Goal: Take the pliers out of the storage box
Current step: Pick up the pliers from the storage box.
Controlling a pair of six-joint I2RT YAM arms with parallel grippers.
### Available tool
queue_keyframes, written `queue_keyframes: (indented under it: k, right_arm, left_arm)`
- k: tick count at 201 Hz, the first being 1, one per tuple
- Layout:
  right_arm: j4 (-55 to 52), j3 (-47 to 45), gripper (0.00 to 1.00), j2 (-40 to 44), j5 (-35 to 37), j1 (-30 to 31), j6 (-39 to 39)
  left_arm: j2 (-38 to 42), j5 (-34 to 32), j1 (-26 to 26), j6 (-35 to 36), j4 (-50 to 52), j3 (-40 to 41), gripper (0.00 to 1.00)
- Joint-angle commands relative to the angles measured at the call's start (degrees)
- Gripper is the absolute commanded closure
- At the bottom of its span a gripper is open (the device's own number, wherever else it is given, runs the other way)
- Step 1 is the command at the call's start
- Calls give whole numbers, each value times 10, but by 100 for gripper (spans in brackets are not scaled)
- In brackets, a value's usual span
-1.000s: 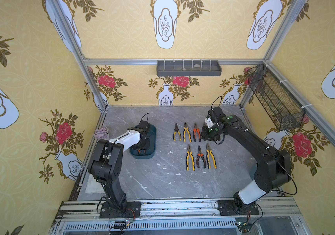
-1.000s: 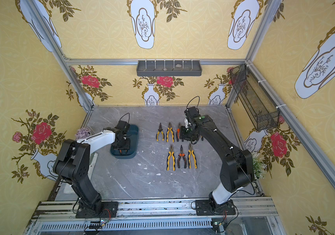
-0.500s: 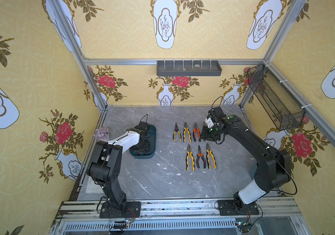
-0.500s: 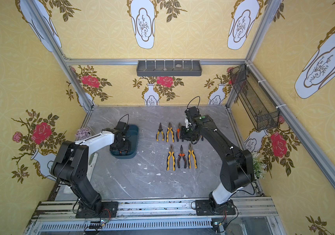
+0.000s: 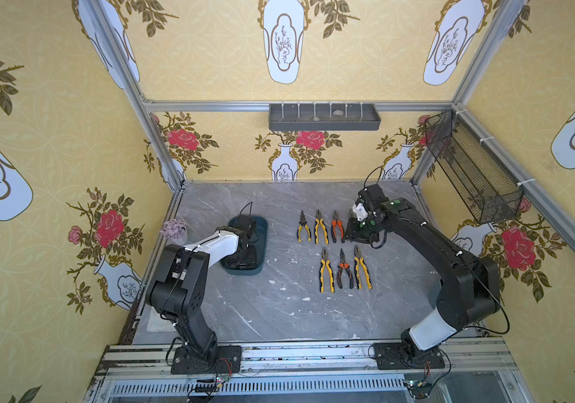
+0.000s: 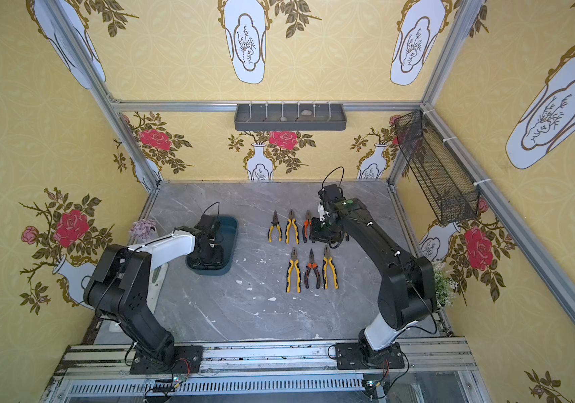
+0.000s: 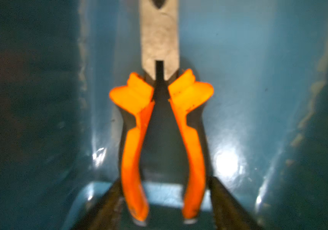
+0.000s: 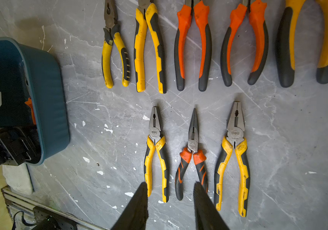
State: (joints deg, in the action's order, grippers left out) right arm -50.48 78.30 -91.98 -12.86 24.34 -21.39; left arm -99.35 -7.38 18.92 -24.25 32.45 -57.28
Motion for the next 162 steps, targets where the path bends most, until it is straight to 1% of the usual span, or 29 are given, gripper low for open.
queue_keyframes:
  k: [1, 12, 26, 47, 65, 90, 100, 105, 133, 139, 150, 162]
  right_arm:
    - [5, 3, 60, 4, 2, -1, 1]
    - [4, 4, 60, 5, 4, -1, 1]
    - [4, 3, 61, 5, 3, -2, 1]
    - [5, 3, 61, 3, 0, -2, -1]
    - [4, 5, 61, 2, -3, -1, -2]
    - [1, 18, 60, -5, -6, 2, -6]
    - [0, 22, 61, -6, -7, 5, -7]
    - [0, 25, 60, -7, -7, 6, -8]
    - [3, 27, 61, -11, -7, 10, -13]
    - [3, 26, 61, -10, -8, 11, -12]
    - [5, 23, 61, -8, -8, 12, -14]
    - [5, 20, 60, -6, -8, 12, -13]
  left_arm:
    - [-11, 9, 0, 7, -2, 3, 57]
    - [-4, 5, -1, 5, -2, 6, 67]
    - [10, -6, 0, 4, -1, 11, 74]
    - [41, -24, 0, 4, 8, 11, 80]
    - [87, -47, 5, 10, 13, 12, 86]
    - [129, -61, 5, 20, 27, 4, 87]
    - [130, -57, 5, 23, 34, -3, 84]
    - [129, -55, 5, 25, 36, -7, 80]
    - [109, -62, -2, 27, 36, -13, 40]
    - [102, -62, -6, 29, 33, -13, 34]
    - [86, -62, -15, 35, 25, -15, 31]
    - [71, -47, -30, 39, 9, -16, 35]
